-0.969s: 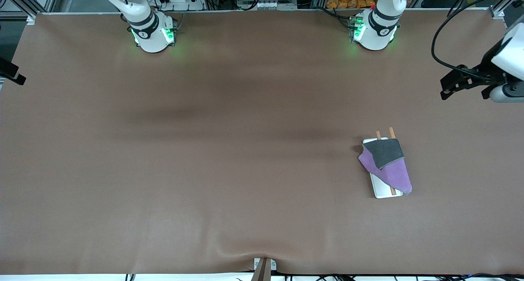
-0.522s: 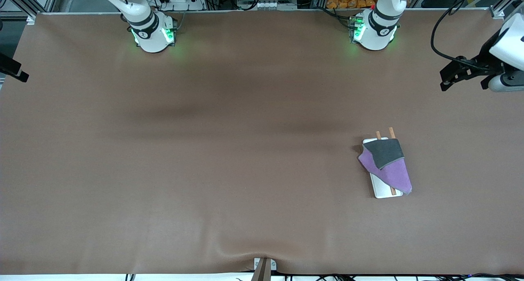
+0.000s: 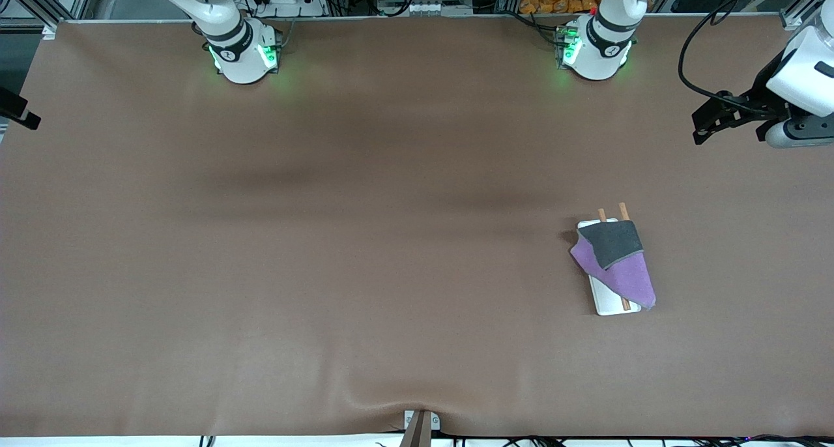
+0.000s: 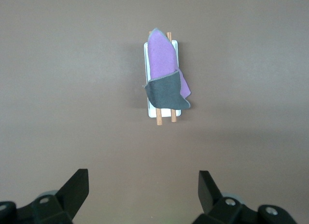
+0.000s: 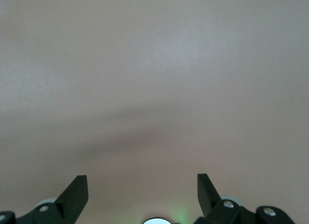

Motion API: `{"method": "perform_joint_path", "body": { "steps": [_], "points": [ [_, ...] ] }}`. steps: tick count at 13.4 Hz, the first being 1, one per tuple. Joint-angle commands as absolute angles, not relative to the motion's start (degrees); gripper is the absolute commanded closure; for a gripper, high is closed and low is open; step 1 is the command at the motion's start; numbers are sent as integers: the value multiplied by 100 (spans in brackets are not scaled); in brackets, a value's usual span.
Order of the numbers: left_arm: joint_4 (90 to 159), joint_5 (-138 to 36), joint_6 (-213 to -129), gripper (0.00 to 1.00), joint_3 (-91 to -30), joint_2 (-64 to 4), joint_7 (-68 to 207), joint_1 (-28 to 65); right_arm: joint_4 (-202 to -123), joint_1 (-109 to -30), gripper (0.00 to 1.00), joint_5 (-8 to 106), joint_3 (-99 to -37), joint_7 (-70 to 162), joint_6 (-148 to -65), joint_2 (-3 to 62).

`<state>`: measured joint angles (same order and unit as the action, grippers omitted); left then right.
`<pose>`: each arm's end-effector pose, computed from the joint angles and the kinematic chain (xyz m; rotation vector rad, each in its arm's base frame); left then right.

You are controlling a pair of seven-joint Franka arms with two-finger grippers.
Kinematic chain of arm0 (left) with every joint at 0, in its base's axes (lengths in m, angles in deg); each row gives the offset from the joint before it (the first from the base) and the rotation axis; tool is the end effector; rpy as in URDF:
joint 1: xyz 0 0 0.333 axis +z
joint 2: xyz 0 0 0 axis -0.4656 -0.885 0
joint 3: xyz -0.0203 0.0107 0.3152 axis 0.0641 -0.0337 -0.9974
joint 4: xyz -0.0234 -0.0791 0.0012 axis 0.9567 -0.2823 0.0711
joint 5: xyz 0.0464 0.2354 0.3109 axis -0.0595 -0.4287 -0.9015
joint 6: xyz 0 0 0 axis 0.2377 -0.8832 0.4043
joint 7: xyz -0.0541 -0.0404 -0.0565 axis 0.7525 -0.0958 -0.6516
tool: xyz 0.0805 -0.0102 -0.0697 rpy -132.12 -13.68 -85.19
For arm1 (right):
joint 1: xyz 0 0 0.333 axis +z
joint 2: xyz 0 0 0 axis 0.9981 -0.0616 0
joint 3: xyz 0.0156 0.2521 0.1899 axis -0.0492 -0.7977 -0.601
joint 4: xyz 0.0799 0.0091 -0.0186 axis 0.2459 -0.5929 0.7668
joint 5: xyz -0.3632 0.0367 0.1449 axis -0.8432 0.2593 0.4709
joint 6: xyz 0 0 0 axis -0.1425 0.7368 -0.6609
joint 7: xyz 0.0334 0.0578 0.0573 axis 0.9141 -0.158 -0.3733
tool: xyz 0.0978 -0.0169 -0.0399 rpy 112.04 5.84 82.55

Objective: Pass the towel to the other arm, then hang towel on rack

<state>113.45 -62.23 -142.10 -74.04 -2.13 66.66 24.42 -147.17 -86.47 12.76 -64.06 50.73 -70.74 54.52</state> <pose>0.5352 -0.0711 0.6495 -3.0960 -0.0380 -0.0355 0.5200 -0.0872 0.6729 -3.1069 0.2521 0.0677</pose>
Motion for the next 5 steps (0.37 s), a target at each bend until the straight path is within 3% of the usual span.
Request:
{"method": "perform_joint_path", "body": {
  "steps": [1, 5],
  "points": [
    [11208, -6175, -14104, 0, -7485, -257, 6541, 2335, -14721, -8576, 0, 1404, -6360, 5087, -7007, 5543],
    [11066, -6210, -13937, 0, -7485, -345, 6532, 2335, -14721, -8612, 0, 1537, -6369, 5043, -6998, 5543]
  ]
}}
